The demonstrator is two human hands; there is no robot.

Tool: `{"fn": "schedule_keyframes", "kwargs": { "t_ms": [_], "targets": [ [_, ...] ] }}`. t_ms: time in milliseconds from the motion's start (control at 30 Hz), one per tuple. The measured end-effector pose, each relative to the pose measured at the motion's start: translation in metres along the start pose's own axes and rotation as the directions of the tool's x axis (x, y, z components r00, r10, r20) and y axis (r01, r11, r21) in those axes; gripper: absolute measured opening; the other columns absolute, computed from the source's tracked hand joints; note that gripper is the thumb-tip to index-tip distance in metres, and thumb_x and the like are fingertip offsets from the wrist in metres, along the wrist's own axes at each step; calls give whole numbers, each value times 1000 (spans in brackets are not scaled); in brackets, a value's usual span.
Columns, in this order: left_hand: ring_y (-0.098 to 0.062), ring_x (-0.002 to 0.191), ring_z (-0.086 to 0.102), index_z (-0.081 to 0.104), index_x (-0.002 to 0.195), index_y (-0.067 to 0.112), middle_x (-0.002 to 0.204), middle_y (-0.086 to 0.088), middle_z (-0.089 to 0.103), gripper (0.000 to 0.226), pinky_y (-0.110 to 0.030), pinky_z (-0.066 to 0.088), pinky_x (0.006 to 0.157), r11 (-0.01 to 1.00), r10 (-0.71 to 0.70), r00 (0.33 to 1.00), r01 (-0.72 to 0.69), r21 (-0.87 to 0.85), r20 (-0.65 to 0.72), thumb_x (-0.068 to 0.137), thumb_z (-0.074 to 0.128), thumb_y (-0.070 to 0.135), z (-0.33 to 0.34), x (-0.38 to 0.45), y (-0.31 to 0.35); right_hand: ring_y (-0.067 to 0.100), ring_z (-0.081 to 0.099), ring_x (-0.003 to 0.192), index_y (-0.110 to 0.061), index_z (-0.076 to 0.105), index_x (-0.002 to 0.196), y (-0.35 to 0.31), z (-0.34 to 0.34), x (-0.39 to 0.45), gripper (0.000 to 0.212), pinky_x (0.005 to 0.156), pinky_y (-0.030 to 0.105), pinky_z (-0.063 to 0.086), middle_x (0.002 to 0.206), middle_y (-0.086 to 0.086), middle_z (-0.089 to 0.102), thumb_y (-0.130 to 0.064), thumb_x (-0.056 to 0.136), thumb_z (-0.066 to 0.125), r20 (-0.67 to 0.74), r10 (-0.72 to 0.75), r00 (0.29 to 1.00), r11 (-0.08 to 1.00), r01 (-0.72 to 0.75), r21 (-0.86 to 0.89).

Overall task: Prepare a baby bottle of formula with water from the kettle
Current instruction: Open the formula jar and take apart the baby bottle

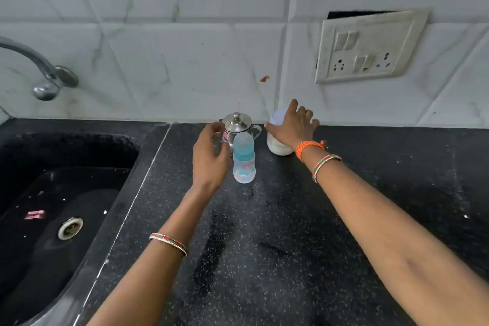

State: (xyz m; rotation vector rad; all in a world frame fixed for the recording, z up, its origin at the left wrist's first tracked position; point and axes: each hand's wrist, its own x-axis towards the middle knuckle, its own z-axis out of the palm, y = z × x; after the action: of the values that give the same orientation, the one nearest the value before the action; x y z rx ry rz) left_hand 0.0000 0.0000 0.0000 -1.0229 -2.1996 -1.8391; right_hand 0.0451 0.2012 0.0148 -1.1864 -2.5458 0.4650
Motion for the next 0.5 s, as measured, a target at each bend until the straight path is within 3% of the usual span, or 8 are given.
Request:
{"fn": "schedule_keyframes", "kwargs": {
  "t_ms": [133, 367, 500],
  "targets": [
    [8, 89, 56, 56, 101, 26, 96, 20, 62, 29, -4, 41, 68, 999, -35, 999, 34, -28, -4, 80, 47, 8, 8, 4, 3, 40, 44, 119, -8, 34, 132, -1, 1, 13, 77, 95, 48, 36, 130, 20, 47, -48, 76, 67, 16, 4, 1000, 1000, -4, 9],
    [0, 88, 58, 58, 99, 22, 95, 16, 63, 27, -7, 42, 67, 998, -11, 999, 8, -60, -44, 78, 49, 7, 13, -6, 11, 37, 45, 118, -7, 39, 132, 2, -26, -14, 79, 94, 43, 41, 130, 19, 48, -47, 73, 73, -46, -48, 998, 996, 51, 67],
    [-3, 97, 56, 57, 107, 23, 102, 10, 61, 32, -20, 47, 79, 1000, 31, 997, -30, -5, 65, 78, 53, 10, 12, -31, 22, 38, 45, 115, -5, 44, 126, 1, -55, -57, 74, 89, 42, 41, 125, 19, 48, -49, 73, 71, -66, -106, 992, 994, 107, 16]
  ]
}}
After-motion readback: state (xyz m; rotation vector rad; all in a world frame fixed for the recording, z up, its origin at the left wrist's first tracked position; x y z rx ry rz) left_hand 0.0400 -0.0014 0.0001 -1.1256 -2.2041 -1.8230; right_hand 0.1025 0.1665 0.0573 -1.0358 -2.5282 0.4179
